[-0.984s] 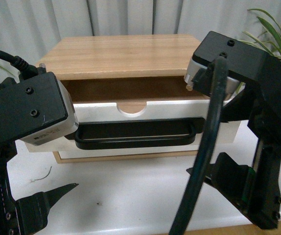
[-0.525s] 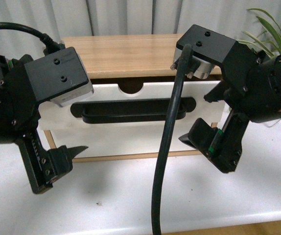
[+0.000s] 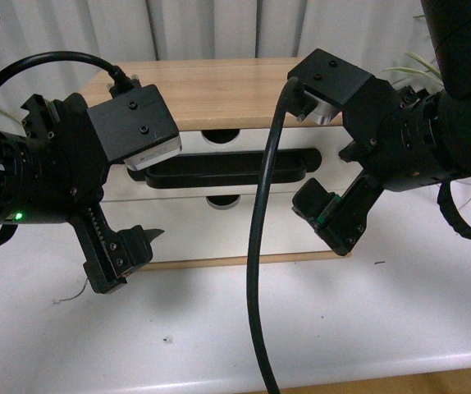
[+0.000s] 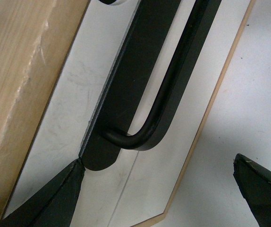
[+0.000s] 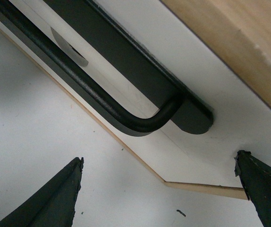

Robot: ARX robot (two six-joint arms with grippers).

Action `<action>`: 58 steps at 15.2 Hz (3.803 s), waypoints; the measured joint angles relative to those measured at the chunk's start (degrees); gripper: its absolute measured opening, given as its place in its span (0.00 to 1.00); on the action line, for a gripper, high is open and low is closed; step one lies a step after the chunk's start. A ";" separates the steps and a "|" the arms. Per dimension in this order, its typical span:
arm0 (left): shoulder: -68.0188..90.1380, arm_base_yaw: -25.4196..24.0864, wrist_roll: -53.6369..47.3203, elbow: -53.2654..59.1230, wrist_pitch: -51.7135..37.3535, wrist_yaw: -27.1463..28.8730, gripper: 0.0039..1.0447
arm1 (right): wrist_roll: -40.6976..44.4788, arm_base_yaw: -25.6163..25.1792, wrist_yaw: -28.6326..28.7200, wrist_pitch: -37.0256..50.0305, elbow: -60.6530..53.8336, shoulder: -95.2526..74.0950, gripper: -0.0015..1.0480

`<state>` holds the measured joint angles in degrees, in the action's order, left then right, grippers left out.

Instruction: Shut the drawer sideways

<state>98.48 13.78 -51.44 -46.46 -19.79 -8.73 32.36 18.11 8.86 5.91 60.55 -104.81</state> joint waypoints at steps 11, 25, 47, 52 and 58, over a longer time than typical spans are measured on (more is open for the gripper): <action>-69.48 -10.49 26.80 39.91 13.38 -3.96 0.94 | -17.94 -3.30 -11.41 0.20 -44.78 63.45 0.94; -88.48 -13.62 49.16 45.81 9.49 8.52 0.58 | -31.10 -6.25 -21.33 15.69 -57.75 80.21 0.50; -97.94 -13.77 51.30 45.77 20.00 8.76 0.26 | -31.74 -18.12 -8.85 -6.14 -59.84 104.61 0.28; -97.94 -13.77 51.30 45.77 19.98 8.76 0.87 | -31.74 -18.12 -8.85 -6.14 -59.84 104.61 0.89; -97.94 -13.77 51.28 45.77 20.00 8.76 0.94 | -31.76 -18.12 -8.85 -6.14 -59.84 104.61 0.94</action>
